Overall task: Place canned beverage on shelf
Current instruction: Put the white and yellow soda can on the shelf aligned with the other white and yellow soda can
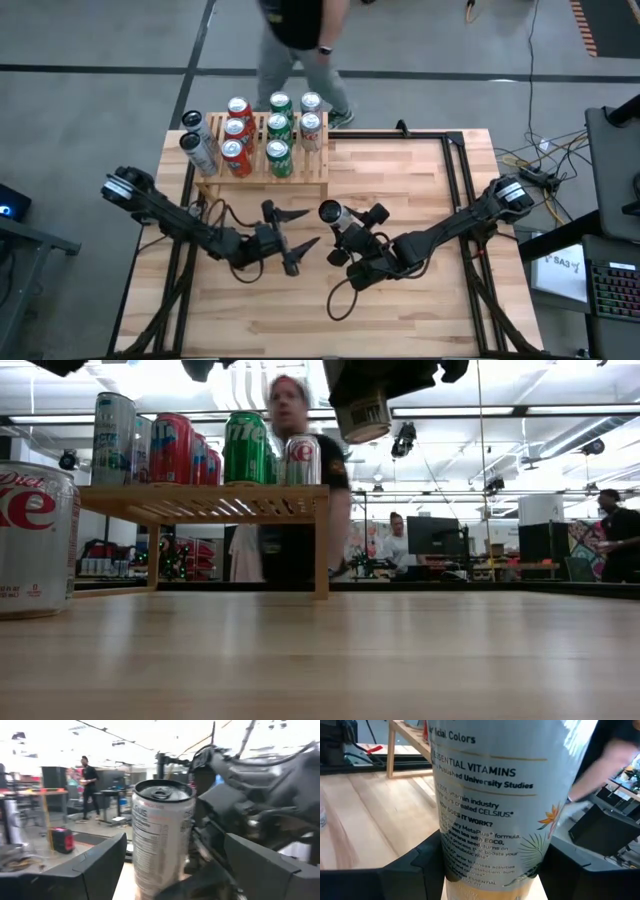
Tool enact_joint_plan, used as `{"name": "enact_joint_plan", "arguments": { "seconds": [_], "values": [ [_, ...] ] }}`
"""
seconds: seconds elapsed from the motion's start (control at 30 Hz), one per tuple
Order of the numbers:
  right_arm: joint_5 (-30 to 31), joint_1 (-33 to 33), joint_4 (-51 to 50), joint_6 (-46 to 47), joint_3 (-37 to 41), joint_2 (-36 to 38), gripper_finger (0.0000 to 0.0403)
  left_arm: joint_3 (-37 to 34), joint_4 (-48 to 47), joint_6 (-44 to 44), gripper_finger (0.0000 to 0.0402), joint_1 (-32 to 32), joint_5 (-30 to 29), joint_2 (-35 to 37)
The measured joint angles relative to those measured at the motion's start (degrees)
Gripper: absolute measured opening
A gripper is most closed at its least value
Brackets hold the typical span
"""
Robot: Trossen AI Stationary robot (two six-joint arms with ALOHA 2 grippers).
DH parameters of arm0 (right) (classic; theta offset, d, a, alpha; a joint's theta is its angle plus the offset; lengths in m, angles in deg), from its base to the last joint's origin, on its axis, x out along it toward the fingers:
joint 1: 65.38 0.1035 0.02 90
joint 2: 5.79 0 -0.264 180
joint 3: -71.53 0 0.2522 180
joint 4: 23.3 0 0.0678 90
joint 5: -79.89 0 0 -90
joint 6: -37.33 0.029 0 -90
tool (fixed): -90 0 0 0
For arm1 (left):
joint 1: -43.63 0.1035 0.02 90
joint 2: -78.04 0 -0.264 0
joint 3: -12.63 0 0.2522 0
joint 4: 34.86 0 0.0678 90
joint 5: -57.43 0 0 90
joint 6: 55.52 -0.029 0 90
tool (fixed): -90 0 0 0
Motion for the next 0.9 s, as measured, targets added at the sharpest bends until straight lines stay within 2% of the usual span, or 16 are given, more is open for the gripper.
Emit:
{"name": "enact_joint_plan", "arguments": {
  "seconds": [0.27, 0.43, 0.53, 0.9],
  "values": [
    [-0.2, 0.1, 0.0, -0.2, 0.0, -0.1, 0.0229, 5.9, 0.9, -6.1, 0.032, 0.8, -1.4, -6.7],
    [-0.2, 0.3, 0.0, -0.3, 0.0, -0.1, 0.0229, 10.7, 0.9, -10.5, 0.032, 1.0, -9.0, -10.6],
    [-0.2, 0.5, 0.1, -0.3, 0.0, -0.1, 0.0229, 12.8, 0.9, -11.8, 0.032, 1.2, -11.4, -12.5],
    [0.4, 0.8, -0.1, -1.7, 0.2, -0.1, 0.0229, 14.6, 1.5, -13.5, 0.0314, 2.1, -10.1, -14.4]
  ]
}}
